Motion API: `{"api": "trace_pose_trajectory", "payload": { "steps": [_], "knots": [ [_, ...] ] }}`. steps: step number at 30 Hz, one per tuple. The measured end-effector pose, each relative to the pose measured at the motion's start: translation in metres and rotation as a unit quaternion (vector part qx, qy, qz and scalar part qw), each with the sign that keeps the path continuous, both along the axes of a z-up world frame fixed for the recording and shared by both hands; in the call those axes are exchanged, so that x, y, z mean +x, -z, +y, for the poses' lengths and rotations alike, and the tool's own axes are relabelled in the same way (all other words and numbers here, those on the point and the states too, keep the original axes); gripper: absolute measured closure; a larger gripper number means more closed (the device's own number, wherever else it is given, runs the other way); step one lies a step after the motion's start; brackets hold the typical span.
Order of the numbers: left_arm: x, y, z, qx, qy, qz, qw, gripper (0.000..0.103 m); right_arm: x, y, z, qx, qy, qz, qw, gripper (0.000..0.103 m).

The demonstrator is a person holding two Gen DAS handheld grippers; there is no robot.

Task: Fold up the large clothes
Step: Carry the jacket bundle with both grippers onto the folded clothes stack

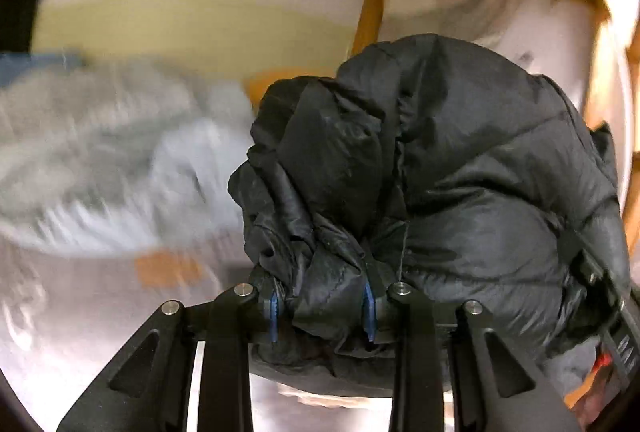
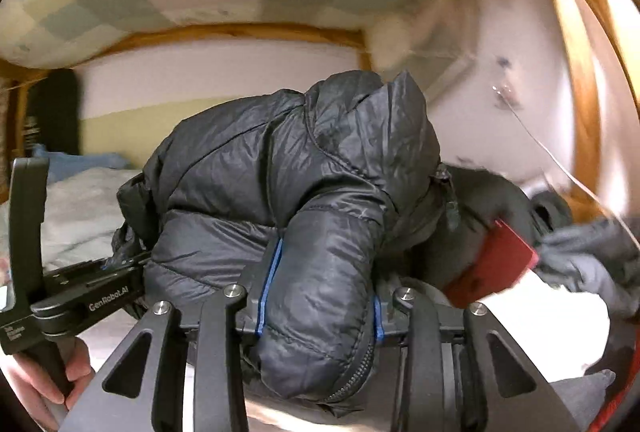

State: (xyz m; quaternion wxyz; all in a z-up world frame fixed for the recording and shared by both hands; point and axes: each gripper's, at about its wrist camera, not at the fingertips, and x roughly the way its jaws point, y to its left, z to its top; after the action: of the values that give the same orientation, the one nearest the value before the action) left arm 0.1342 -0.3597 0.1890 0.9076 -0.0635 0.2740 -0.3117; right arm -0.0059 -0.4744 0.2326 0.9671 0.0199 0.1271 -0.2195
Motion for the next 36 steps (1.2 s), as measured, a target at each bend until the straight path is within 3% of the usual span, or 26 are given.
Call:
{"api": "trace_pose_trajectory", "payload": {
  "steps": [2,4,7,12,15,16,17,18,19,21,22,26,29,32,36],
  "knots": [
    [0.011,0.025,-0.022,0.013,0.0,0.021,0.9997,0.072,0.016,0.018,-0.025,0.032,0.015,0.033,0.999,0.064],
    [0.013,0.044,-0.046,0.042,-0.002,0.001,0.9991,0.07,0.029,0.041,-0.052,0.085,0.035,0.056,0.994,0.063],
    [0.013,0.043,-0.053,0.072,0.013,-0.04,0.9965,0.069,0.032,0.053,-0.069,0.098,0.039,0.049,0.993,0.062],
    [0.019,0.037,-0.063,0.065,0.051,-0.048,0.9954,0.067,0.027,0.056,-0.081,0.116,0.049,0.037,0.991,0.061],
    [0.033,0.042,-0.057,0.039,0.051,-0.024,0.9977,0.043,0.026,0.058,-0.079,0.113,0.05,0.032,0.992,0.056],
    [0.04,0.044,-0.051,0.03,0.035,-0.011,0.9989,0.027,0.024,0.063,-0.08,0.109,0.048,0.03,0.992,0.053],
    [0.043,0.044,-0.043,0.018,0.021,-0.006,0.9996,0.02,0.023,0.07,-0.083,0.104,0.048,0.031,0.993,0.046],
    [0.041,0.042,-0.034,0.007,0.013,-0.012,0.9998,0.019,0.02,0.071,-0.081,0.096,0.054,0.031,0.993,0.037],
    [0.036,0.039,-0.028,0.002,0.007,-0.027,0.9996,0.018,0.017,0.07,-0.081,0.085,0.067,0.027,0.994,0.031],
    [0.021,0.029,-0.018,0.012,-0.007,-0.083,0.9965,0.007,0.007,0.068,-0.076,0.061,0.109,0.008,0.992,0.001],
    [0.013,0.027,-0.016,0.022,-0.013,-0.11,0.9936,0.0,0.002,0.067,-0.072,0.053,0.123,-0.003,0.991,0.0],
    [-0.031,0.02,-0.005,0.098,-0.032,-0.244,0.9644,0.0,-0.009,0.071,-0.054,0.046,0.107,-0.034,0.993,0.0],
    [-0.062,0.022,0.013,0.101,-0.038,-0.303,0.9469,0.0,-0.014,0.074,-0.035,0.036,0.098,-0.027,0.994,0.0],
    [-0.086,0.025,0.039,0.078,-0.041,-0.309,0.9469,0.0,-0.024,0.076,-0.015,0.017,0.077,-0.032,0.996,0.0],
    [-0.096,0.037,0.073,0.045,-0.065,-0.266,0.9607,0.0,-0.035,0.09,0.012,0.035,0.037,-0.046,0.998,0.0]
  ]
}}
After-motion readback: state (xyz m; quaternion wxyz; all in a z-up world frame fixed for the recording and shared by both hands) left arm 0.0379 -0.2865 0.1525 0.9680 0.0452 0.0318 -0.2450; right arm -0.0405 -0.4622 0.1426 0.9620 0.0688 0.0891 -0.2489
